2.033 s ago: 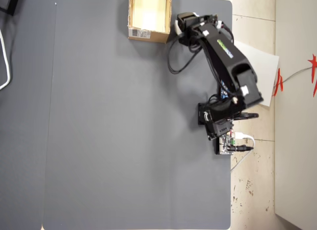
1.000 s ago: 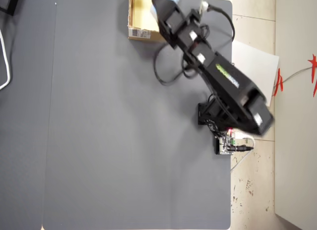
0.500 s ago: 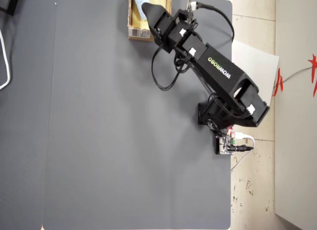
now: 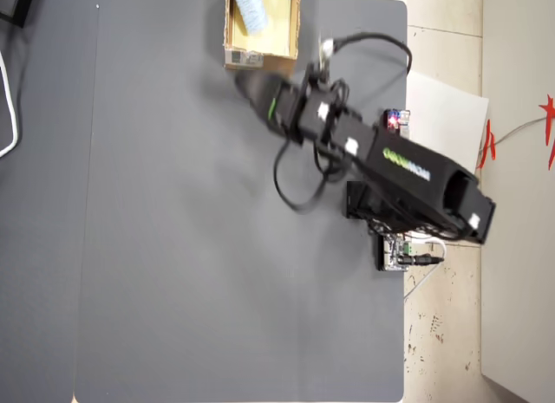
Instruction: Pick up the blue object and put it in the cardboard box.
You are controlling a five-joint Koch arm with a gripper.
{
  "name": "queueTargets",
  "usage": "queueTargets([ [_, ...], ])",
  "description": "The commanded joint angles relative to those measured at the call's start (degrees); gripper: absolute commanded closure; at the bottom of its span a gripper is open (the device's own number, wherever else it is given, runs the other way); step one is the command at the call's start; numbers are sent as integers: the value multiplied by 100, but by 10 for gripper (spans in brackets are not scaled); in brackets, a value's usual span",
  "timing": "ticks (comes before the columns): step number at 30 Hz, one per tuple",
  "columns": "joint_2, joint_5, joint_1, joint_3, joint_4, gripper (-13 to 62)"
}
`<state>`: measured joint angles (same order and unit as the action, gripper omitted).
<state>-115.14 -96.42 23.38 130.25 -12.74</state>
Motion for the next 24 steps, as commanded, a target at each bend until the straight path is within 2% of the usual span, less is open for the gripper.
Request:
queueTargets([
  [1, -448, -281, -396, -9, 281, 157],
  [8, -1292, -264, -1345, 1011, 325, 157],
  [16, -2039, -264, -1503, 2215, 334, 158],
  [24, -2057, -264, -1512, 3226, 800, 156],
])
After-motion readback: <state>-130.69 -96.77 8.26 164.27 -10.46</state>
